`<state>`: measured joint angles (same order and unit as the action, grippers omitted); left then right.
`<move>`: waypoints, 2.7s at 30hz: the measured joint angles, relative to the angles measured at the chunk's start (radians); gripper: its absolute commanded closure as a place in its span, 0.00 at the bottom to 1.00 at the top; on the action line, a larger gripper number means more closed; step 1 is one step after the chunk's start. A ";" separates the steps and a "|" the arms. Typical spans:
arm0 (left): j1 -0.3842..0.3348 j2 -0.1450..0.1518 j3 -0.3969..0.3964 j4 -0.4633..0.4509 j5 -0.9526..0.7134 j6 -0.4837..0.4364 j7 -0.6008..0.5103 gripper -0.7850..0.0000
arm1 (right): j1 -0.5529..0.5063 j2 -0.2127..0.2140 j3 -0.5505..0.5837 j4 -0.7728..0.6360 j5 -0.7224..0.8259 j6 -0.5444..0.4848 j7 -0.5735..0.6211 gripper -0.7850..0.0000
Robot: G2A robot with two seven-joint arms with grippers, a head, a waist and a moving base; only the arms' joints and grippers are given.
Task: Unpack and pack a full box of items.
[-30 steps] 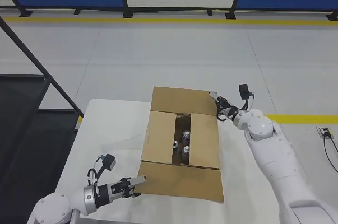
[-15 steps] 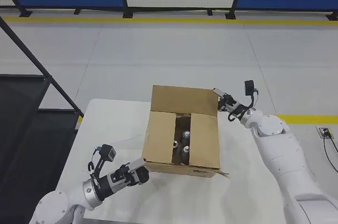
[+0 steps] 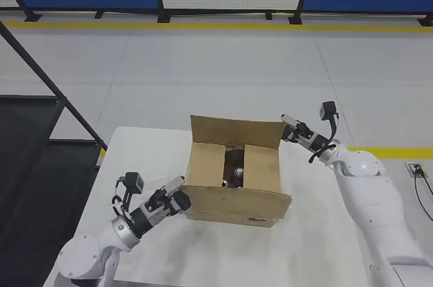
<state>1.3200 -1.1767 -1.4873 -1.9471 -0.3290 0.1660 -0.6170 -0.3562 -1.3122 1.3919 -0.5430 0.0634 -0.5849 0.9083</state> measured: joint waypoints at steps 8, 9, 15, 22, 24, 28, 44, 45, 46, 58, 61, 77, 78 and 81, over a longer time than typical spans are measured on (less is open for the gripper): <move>-0.043 -0.018 0.074 -0.006 0.012 0.108 0.266 0.00 | -0.091 0.030 0.019 -0.190 -0.006 -0.024 0.076 0.00; -0.049 -0.021 0.085 -0.006 0.017 0.118 0.297 0.00 | -0.105 0.034 0.021 -0.219 -0.012 -0.019 0.081 0.00; -0.096 -0.039 0.179 0.024 0.085 0.174 0.478 0.00 | -0.201 0.058 0.028 -0.426 -0.057 0.084 0.132 0.00; -0.140 -0.056 0.261 0.072 0.158 0.168 0.582 0.00 | -0.213 0.068 -0.005 -0.547 -0.068 0.401 0.214 0.00; -0.150 -0.060 0.276 0.085 0.169 0.168 0.602 0.00 | -0.200 0.067 -0.028 -0.549 -0.070 0.481 0.238 0.00; -0.163 -0.068 0.294 0.100 0.182 0.167 0.628 0.00 | -0.170 0.063 -0.083 -0.531 -0.077 0.583 0.283 0.00; -0.194 -0.092 0.343 0.142 0.256 0.146 0.684 0.00 | -0.129 0.051 -0.148 -0.390 0.102 0.577 0.369 0.00; -0.195 -0.094 0.346 0.145 0.259 0.146 0.689 0.00 | -0.126 0.051 -0.151 -0.386 0.103 0.576 0.370 0.00; -0.197 -0.096 0.350 0.148 0.261 0.145 0.694 0.00 | -0.125 0.051 -0.155 -0.383 0.105 0.574 0.369 0.00; -0.209 -0.116 0.364 0.170 0.277 0.144 0.727 0.00 | -0.113 0.049 -0.198 -0.355 0.127 0.550 0.372 0.00; -0.206 -0.118 0.346 0.163 0.260 0.138 0.727 0.00 | -0.125 0.055 -0.192 -0.360 0.121 0.538 0.359 0.00; -0.087 -0.099 -0.022 0.040 0.029 0.053 0.640 0.00 | -0.164 0.076 -0.199 -0.402 0.071 0.478 0.334 0.00; -0.085 -0.099 -0.026 0.039 0.027 0.053 0.631 0.00 | -0.164 0.076 -0.199 -0.402 0.071 0.478 0.334 0.00; -0.086 -0.099 -0.023 0.040 0.029 0.053 0.643 0.00 | -0.164 0.076 -0.199 -0.402 0.071 0.479 0.334 0.00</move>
<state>1.2336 -1.2759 -1.5101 -1.9073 -0.3000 0.2191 0.0259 -0.5205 -1.2363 1.1931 -0.9451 0.1347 -0.1061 1.2426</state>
